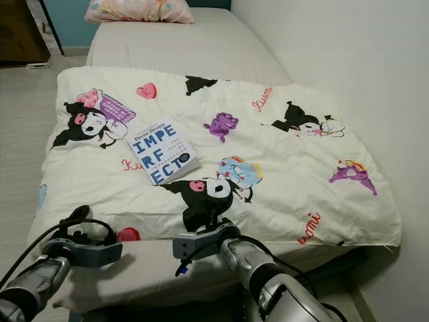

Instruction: Clean up the room

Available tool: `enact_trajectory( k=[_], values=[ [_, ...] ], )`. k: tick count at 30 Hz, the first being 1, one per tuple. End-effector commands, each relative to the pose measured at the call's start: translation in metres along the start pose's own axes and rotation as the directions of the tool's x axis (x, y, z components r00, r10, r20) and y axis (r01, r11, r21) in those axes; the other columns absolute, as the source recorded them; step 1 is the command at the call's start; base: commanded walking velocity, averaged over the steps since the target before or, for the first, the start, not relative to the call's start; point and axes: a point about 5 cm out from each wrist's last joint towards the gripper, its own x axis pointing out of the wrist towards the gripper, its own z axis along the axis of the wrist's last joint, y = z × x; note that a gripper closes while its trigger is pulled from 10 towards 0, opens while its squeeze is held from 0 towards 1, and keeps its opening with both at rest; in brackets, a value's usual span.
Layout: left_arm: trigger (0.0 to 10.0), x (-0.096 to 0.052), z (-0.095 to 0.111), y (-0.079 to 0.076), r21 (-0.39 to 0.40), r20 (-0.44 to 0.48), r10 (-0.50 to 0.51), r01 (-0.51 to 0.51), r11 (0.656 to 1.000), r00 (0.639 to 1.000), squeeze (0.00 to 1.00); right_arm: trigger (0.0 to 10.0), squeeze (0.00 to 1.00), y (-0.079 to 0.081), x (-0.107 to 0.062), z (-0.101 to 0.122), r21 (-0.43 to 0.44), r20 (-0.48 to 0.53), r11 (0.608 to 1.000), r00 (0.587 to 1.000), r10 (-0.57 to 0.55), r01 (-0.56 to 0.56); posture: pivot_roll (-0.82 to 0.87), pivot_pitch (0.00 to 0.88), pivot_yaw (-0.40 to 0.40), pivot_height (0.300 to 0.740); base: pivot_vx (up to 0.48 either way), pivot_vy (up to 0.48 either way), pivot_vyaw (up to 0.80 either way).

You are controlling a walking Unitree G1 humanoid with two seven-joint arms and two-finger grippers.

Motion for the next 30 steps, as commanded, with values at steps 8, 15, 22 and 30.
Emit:
enact_trajectory(
  k=[8,15,22,30],
  values=[
    [0.0,-0.012,0.0,-0.022,-0.021,0.001,-0.096,0.096,0.995,0.995,0.0,1.3,0.0,0.024,-0.007,-0.003,0.002,-0.003,0.996,0.996,0.095,-0.095,-0.03,0.516,-0.095,0.568,0.0,0.0,0.0],
    [0.0,-0.01,-0.002,-0.018,-0.016,-0.009,-0.087,0.087,0.996,0.996,0.0,10.0,0.0,0.019,-0.006,-0.006,-0.07,-0.017,0.995,0.998,0.067,-0.068,-0.02,0.518,-0.096,0.568,0.0,0.0,0.0],
    [8.6,-0.008,-0.004,-0.014,-0.018,-0.018,-0.076,0.075,0.997,0.997,0.0,10.0,0.0,0.023,-0.008,-0.007,-0.063,-0.015,0.995,0.997,0.075,-0.076,-0.01,0.518,-0.095,0.568,0.0,0.0,0.0],
    [10.0,-0.007,-0.005,-0.013,-0.015,-0.022,-0.074,0.073,0.997,0.997,0.0,10.0,1.0,0.035,-0.012,-0.009,-0.046,-0.031,0.991,0.992,0.123,-0.124,-0.01,0.514,-0.098,0.568,0.0,0.0,0.0]
  ],
)
